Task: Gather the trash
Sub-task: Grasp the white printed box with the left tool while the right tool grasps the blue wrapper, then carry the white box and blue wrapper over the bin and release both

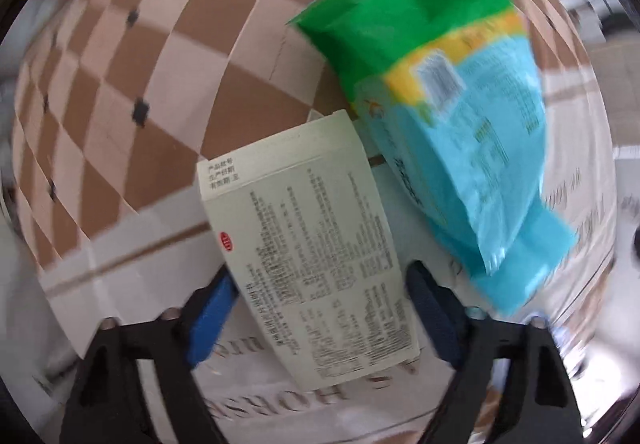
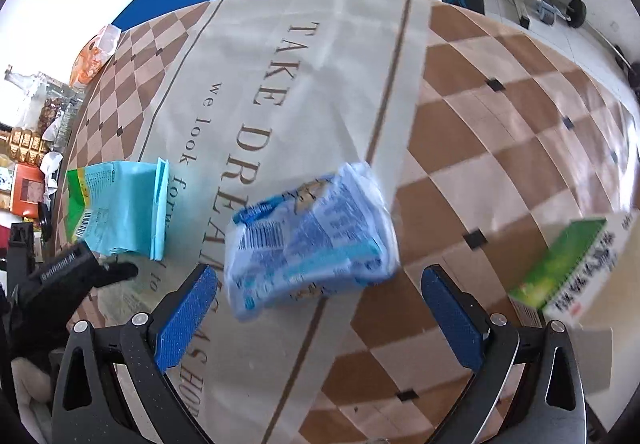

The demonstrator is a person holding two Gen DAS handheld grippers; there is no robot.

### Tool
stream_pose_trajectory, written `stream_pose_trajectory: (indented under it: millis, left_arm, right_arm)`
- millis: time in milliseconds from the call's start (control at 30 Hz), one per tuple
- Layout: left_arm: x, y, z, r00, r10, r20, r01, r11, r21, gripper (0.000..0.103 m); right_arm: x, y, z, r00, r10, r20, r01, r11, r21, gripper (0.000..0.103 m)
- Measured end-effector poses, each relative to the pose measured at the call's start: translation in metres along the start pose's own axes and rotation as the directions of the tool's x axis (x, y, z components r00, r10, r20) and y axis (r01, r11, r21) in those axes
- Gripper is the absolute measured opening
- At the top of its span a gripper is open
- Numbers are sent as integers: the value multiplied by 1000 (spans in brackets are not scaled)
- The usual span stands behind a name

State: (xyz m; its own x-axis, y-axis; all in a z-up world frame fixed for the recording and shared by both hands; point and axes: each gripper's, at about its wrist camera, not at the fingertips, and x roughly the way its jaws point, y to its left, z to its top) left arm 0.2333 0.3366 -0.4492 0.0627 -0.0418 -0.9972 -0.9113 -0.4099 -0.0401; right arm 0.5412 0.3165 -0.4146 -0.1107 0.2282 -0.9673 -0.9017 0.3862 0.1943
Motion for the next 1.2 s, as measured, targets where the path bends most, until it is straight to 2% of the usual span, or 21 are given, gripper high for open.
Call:
stream_pose_trajectory:
  millis: [133, 300, 467, 533, 700, 733, 800, 933, 1033, 1200]
  left_arm:
    - [-7, 8, -21, 998, 45, 54, -54, 983, 176, 79]
    - [-22, 20, -42, 985, 102, 136, -137, 950, 281, 78]
    - [-43, 29, -66, 973, 105, 206, -173, 922, 347, 78]
    - [-54, 35, -77, 970, 94, 226, -173, 916, 363, 78]
    - [-88, 52, -110, 958, 53, 283, -170, 898, 407, 78]
    - [-89, 41, -115, 955, 48, 294, -173, 893, 415, 78]
    - [-105, 46, -131, 945, 32, 325, -178, 884, 432, 78]
    - [-121, 42, -129, 924, -18, 382, -175, 869, 464, 78]
    - [-135, 67, -134, 912, -64, 404, -151, 865, 478, 78]
    - [-168, 120, -165, 889, -118, 443, -128, 864, 487, 78]
  right_arm:
    - [19, 18, 8, 999, -38, -25, 36, 996, -77, 103]
    - [39, 29, 7, 992, -104, -72, 94, 986, -137, 103]
    - [34, 32, -5, 991, -129, -28, 123, 981, -151, 82]
    - [29, 33, -10, 992, -123, -18, 119, 982, -145, 69]
    - [5, 34, -31, 996, -83, 13, 84, 989, -122, 65]
    - [0, 36, -36, 997, -77, 21, 79, 990, -119, 64]
    - [-15, 41, -47, 998, -59, 37, 63, 992, -112, 63]
    - [-52, 48, -86, 996, -15, 82, 23, 995, -99, 63]
    - [-84, 53, -122, 992, 13, 123, -1, 996, -93, 63]
    - [-138, 62, -195, 981, 55, 184, -41, 996, -79, 63]
